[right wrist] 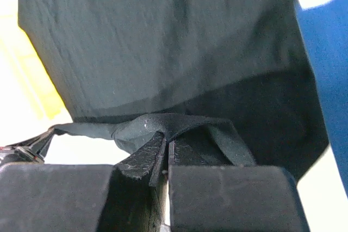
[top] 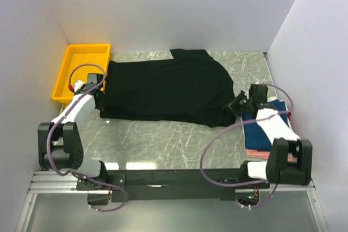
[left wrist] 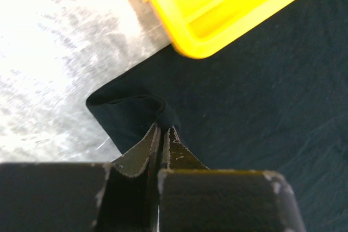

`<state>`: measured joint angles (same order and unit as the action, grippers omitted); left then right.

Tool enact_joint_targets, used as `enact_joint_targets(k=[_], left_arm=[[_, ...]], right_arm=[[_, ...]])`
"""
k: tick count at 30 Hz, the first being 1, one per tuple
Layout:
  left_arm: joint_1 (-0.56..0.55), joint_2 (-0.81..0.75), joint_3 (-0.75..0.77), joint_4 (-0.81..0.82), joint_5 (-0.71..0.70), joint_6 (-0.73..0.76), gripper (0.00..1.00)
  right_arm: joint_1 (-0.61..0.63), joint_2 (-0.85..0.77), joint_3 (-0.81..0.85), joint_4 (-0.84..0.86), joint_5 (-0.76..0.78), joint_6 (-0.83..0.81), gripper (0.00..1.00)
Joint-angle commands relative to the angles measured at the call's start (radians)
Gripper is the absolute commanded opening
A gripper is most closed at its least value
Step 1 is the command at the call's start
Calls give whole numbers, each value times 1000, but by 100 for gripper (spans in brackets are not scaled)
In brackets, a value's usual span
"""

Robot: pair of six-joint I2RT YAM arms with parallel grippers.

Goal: Fold and stack the t-shirts
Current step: Fold the tshirt

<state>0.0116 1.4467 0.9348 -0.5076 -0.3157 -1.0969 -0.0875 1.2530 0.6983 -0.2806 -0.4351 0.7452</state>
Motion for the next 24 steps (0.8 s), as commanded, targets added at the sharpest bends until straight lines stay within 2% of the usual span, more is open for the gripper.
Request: enact_joint_targets(k=[1, 10, 24], left_arm=[[-1, 35, 71, -9, -37, -18, 4], [1, 96, 101, -22, -57, -31, 5], [8, 170, 165, -17, -66, -29, 9]], right_arm=[[2, 92, 99, 106, -17, 19, 0], [6, 236, 233, 126, -45, 62, 0], [34, 335, 279, 104, -14, 34, 0]])
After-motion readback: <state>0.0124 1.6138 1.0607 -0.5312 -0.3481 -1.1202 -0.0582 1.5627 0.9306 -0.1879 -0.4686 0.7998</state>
